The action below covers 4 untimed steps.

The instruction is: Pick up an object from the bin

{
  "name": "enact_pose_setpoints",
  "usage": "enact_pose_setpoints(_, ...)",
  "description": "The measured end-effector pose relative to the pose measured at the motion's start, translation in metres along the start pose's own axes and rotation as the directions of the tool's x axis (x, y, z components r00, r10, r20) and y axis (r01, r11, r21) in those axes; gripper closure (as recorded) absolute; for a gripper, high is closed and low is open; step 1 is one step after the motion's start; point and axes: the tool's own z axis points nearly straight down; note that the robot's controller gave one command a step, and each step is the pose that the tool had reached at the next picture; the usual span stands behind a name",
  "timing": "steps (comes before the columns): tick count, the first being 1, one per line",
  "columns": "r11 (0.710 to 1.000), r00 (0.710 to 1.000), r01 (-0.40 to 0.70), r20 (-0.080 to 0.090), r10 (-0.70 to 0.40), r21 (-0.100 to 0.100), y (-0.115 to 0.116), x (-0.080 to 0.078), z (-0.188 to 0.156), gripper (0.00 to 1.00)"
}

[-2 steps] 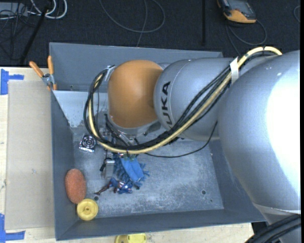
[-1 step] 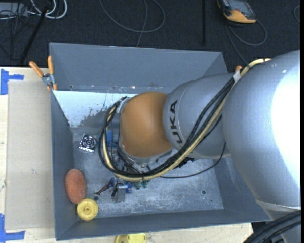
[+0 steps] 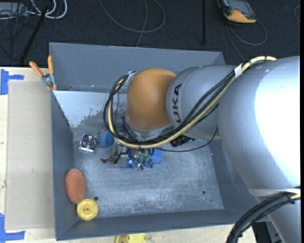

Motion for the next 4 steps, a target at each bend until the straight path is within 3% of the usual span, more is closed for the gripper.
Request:
enact_pose_setpoints(1,1.0,1.0,-0.001,0.0,0.001,0.0,0.0,0.0,0.0,1.0)
enact_pose_setpoints(2,1.0,1.0,0.005,-0.017,-0.005,0.006,0.008,0.004,-0.04,1.0)
enact_pose_setpoints(3,1.0,1.0,0.011,-0.004,-0.011,0.002,0.015,-0.006,-0.08,1.0)
enact_pose_setpoints(4,0.999,0.999,0.045,0.001,-0.045,0.003,-0.029,-0.019,-0.263,1.0)
